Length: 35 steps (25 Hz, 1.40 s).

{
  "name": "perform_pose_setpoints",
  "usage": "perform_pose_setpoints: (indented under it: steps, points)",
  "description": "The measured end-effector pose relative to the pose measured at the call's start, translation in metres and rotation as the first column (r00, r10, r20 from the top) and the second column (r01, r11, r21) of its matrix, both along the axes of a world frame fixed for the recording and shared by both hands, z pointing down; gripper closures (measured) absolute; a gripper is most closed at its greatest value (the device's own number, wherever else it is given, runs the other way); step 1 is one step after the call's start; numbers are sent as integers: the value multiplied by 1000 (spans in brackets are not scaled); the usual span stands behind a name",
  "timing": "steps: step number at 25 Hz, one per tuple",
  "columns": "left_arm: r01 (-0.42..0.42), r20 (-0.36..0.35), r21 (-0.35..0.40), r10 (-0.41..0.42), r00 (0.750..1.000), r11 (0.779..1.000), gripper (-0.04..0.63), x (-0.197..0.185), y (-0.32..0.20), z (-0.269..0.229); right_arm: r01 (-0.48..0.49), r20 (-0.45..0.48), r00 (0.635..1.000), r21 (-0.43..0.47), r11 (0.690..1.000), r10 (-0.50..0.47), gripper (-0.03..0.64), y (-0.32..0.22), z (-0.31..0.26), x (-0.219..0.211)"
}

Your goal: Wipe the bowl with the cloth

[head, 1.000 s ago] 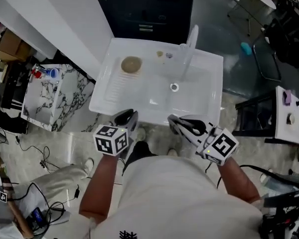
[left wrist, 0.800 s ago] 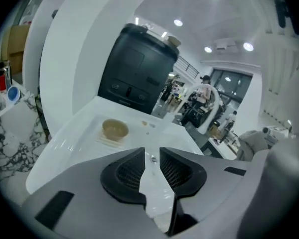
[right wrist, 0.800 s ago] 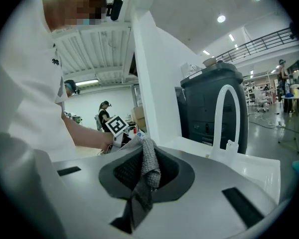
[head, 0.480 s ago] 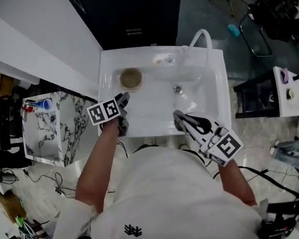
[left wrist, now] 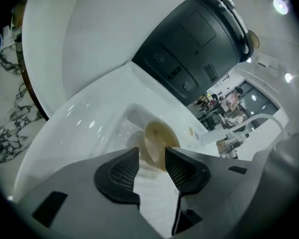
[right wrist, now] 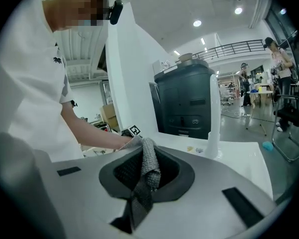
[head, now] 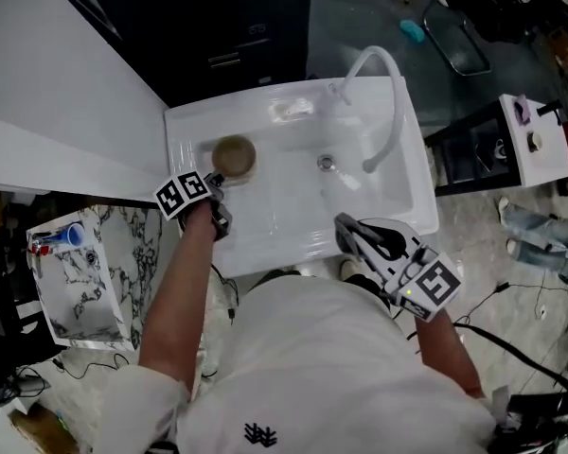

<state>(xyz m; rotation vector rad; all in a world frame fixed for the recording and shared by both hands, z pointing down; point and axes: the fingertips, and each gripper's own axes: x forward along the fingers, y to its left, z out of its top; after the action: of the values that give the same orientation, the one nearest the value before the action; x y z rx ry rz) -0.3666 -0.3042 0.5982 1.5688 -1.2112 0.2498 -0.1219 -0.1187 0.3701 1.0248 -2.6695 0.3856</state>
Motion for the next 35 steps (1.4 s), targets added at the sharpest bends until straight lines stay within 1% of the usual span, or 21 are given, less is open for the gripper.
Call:
perform_pose_setpoints:
  steps: [4, 8, 11, 12, 13, 14, 15, 20, 24, 29, 35]
  points:
    - [19, 7, -33, -19, 1000, 999, 432, -3, -9, 15, -19, -13, 1000, -11, 1000, 18, 583, -3, 0, -2]
    - [52, -6, -63, -53, 999, 997, 433, -5, -12, 25, -29, -21, 999, -22, 999, 28, 583, -2, -1, 0]
    - [52, -8, -88, -53, 999, 995, 447, -1, -13, 31, -36, -25, 999, -26, 999, 35, 583, -2, 0, 3]
    - [52, -4, -102, -52, 999, 993, 456, 1, -12, 33, -36, -27, 999, -29, 999, 36, 583, -2, 1, 4]
    - [52, 7, -114, -51, 999, 992, 490, 0, -10, 36, -36, -29, 999, -31, 999, 35, 583, -2, 1, 4]
    - [51, 26, -122, -48, 999, 991, 553, -1, -10, 38, -35, -29, 999, -30, 999, 34, 583, -3, 1, 4]
    - [49, 44, -124, -44, 998, 991, 572, -3, -9, 40, -33, -30, 999, -28, 999, 32, 583, -3, 1, 3]
    - [58, 102, -106, -47, 994, 993, 575, -9, -2, 32, -21, -29, 999, -14, 1000, 21, 583, 3, 1, 9]
    - [74, 116, -91, -63, 991, 993, 577, -7, 15, 19, 0, -16, 1000, 0, 1000, 0, 583, 7, -4, 17]
    - [76, 111, -41, -71, 991, 996, 577, 15, 48, -10, 50, -10, 999, 26, 998, -50, 583, 16, -12, 31]
    - [63, 94, -17, -61, 994, 998, 577, 56, 102, -36, 107, -1, 994, 51, 993, -107, 583, 28, -18, 50]
